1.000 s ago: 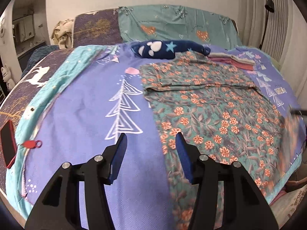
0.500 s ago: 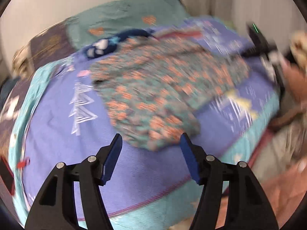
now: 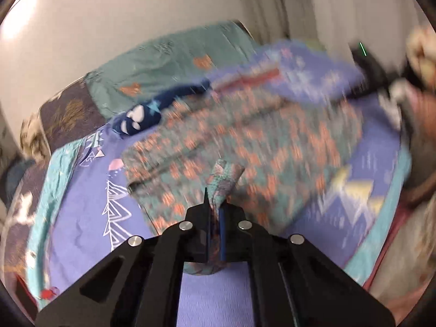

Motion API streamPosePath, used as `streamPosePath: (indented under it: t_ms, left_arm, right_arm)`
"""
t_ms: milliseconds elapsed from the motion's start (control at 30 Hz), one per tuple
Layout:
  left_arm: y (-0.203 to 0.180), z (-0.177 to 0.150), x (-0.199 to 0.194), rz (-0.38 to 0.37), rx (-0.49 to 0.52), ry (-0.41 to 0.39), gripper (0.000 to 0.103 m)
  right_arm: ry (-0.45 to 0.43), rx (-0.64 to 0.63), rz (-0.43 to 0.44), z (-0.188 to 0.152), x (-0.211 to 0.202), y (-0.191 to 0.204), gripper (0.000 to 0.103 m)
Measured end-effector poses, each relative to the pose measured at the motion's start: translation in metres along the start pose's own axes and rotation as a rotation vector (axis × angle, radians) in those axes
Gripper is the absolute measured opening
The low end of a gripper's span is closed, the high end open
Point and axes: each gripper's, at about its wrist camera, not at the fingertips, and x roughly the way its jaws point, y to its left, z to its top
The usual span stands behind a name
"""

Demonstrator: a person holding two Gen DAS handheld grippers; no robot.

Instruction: Fold small clothes

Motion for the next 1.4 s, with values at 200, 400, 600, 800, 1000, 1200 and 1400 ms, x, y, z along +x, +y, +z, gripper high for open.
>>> streamPosePath:
  t_ms: [200, 400, 600, 800, 1000, 1200, 1400]
  left_arm:
    - [0.042, 0.007, -0.007, 0.005, -0.218, -0.049, 0.004]
    - [0.066, 0.004, -0.035, 0.023, -0.342, -0.142, 0.004]
    - [0.07, 0.01, -0.078, 0.032, -0.359, -0.261, 0.003]
    - [0.054, 0.019, -0.126, 0.063, -0.315, -0.369, 0.003]
    - [0.04, 0.018, -0.17, 0.082, -0.272, -0.468, 0.003]
    - [0.038, 0.011, -0.166, 0.077, -0.286, -0.456, 0.003]
    - [0.045, 0.009, -0.148, 0.087, -0.287, -0.415, 0.004]
  right_arm:
    - [-0.111, -0.019, 0.06, 0.009, -0.028, 0.015, 0.009]
    - [-0.265, -0.042, 0.171, 0.015, -0.081, 0.037, 0.008]
    - [-0.403, -0.064, 0.259, 0.008, -0.141, 0.053, 0.007]
    - [-0.521, -0.158, 0.282, -0.011, -0.197, 0.08, 0.005]
    - [-0.611, -0.202, 0.294, -0.028, -0.236, 0.088, 0.005]
    - [-0.586, -0.173, 0.29, -0.034, -0.229, 0.08, 0.005]
    - [-0.56, -0.198, 0.231, -0.031, -0.213, 0.079, 0.005]
